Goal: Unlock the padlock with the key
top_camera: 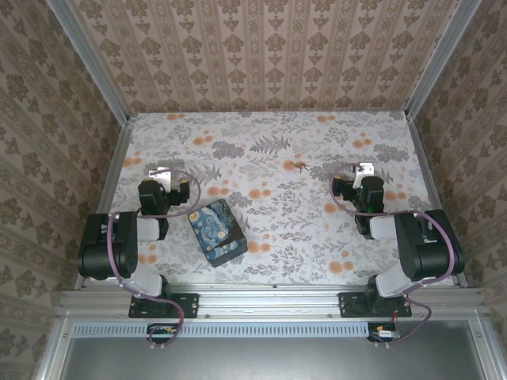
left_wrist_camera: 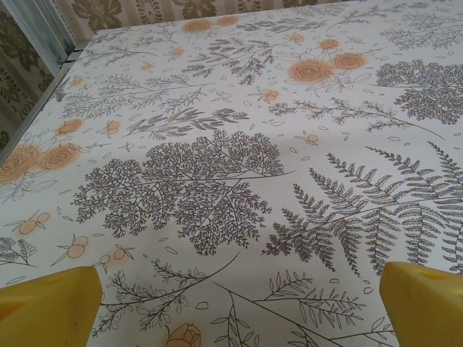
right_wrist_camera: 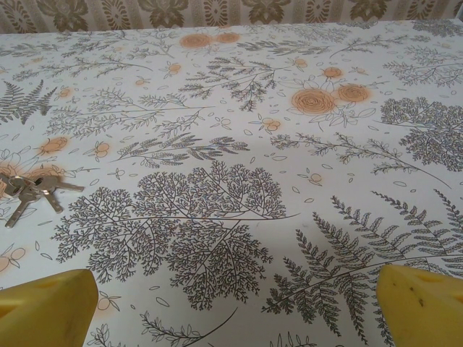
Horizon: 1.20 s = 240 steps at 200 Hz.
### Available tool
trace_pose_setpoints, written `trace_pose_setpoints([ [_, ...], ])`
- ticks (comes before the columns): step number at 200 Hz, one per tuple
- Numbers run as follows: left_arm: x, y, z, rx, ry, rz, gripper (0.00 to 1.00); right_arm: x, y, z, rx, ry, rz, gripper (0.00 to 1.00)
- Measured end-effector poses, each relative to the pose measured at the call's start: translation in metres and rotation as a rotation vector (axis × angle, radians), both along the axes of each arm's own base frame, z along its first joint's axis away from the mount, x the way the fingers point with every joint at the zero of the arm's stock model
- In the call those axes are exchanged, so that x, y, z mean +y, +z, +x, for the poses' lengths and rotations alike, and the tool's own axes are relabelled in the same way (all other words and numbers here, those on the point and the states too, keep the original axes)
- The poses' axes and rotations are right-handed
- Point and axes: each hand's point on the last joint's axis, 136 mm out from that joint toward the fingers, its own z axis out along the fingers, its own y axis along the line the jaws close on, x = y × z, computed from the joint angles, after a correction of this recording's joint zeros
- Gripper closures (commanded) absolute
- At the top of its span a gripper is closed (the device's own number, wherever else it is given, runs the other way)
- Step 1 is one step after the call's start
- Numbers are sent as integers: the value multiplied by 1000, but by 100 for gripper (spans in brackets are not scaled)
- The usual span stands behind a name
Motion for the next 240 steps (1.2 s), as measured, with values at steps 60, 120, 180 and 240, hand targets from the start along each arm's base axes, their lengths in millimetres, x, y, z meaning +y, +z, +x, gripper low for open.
trace_pose_setpoints([
  [60,0,0,0,0,0,0,0,0,0,0,0,0,0,0],
  [120,18,12,7,67,102,-5,0,-10,14,-3,41,-55,-15,3],
  [180,16,116,22,208,355,-140,0,33,108,-8,12,47,77,8],
  [240,-45,54,-124,694,373,-369,0,148,92,-54,198,369,136,7],
])
